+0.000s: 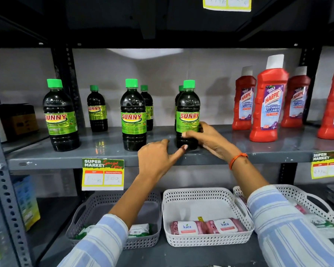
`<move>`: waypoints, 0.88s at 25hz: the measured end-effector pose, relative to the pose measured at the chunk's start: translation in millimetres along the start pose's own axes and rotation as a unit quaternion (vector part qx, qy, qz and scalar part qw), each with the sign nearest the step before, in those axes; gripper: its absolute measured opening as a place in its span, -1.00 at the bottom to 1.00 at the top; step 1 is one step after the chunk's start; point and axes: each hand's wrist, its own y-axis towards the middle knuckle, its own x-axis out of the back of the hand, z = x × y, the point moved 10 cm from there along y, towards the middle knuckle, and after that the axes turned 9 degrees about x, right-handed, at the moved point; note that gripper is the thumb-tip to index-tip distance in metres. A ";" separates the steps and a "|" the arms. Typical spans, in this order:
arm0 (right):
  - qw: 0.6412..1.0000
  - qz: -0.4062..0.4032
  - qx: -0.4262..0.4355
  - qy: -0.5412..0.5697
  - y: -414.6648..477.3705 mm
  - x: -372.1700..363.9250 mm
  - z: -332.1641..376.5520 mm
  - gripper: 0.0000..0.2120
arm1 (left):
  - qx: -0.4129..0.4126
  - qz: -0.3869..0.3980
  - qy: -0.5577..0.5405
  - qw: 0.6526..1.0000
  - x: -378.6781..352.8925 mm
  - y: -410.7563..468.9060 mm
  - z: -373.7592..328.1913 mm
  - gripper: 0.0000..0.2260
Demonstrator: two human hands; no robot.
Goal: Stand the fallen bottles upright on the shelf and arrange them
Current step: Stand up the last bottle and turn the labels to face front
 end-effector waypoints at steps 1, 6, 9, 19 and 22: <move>0.998 -0.016 -0.024 0.054 -1.0 2.6 -4.0 -0.73 | 0.039 0.044 -0.022 0.998 -7.1 8.1 3.8 -0.43; 0.984 -0.071 -0.076 0.144 -0.9 11.2 -14.3 -0.61 | 0.100 0.219 -0.235 0.942 -41.2 33.0 -11.8 -0.38; 0.984 -0.099 -0.069 0.134 2.2 13.8 -17.1 -0.61 | 0.093 0.221 -0.249 0.938 -45.2 37.7 -14.9 -0.47; 0.982 -0.132 -0.055 0.126 2.2 20.0 -18.2 -0.65 | 0.082 0.213 -0.248 0.942 -42.0 36.3 -16.9 -0.52; 0.980 -0.129 -0.061 0.138 0.2 17.7 -15.5 -0.74 | 0.088 0.199 -0.244 0.945 -39.1 36.7 -17.0 -0.55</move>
